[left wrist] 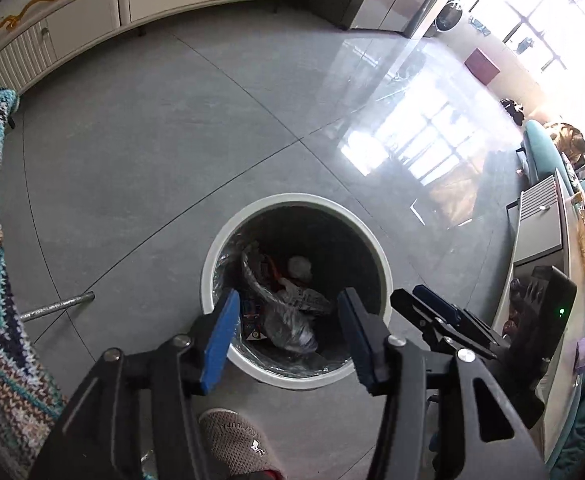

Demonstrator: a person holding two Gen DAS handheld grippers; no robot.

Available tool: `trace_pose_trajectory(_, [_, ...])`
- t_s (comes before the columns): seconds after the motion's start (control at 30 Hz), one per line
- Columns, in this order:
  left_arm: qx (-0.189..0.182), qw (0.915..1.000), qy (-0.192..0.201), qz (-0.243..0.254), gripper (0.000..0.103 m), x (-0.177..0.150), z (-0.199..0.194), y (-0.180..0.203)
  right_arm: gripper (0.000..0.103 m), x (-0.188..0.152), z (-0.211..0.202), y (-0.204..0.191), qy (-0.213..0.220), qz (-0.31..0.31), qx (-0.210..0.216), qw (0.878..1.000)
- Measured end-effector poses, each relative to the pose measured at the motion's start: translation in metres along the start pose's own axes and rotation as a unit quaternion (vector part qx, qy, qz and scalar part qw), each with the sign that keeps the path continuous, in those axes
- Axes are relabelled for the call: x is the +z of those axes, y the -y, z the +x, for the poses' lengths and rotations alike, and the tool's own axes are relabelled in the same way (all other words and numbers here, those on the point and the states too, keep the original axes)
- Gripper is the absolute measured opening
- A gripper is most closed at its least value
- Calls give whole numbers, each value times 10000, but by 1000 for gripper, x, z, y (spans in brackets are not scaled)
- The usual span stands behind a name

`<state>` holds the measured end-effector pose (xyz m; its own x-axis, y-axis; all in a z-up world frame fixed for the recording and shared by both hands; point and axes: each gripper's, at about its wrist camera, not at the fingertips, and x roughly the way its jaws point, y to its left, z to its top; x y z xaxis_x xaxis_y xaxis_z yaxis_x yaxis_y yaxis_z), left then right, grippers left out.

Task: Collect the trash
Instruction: 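Carry both plastic bags over the bin and open both tools, then move both open tools back toward the table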

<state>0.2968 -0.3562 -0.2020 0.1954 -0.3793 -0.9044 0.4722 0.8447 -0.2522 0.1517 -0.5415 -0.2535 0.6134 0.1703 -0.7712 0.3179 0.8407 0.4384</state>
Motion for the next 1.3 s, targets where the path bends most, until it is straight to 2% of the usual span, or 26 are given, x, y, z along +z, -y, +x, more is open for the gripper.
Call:
trace_pose_trajectory(0.13, [-4,9985,532,154,50,-11,-43,4,52,0,-31,-6,254,-14,-9,9997])
trace_pose_trajectory(0.27, [-32,9958,882,262,50,-28,-85,3,52,1,-65,-26,563,-159,36,9983])
trace_pose_trajectory(0.6, [82,9889,1452,293,50,-80,-190,-19,52,-11,-165,-121,1387,-1048,472,9836])
trace_pose_trajectory(0.8, [305,9808,1924,99,50,-122,-252,-52,52,-27,-207,-171,1690,-1449,752,9720])
trace_pose_trajectory(1.07, [540,9714,2309,-130,50,-175,-318,-104,52,-52,-236,-227,1868,-1855,1035,9592])
trace_pose_trajectory(1.3, [834,9565,2754,-474,50,-228,-378,-160,52,-71,-255,-284,1987,-2269,1262,9451])
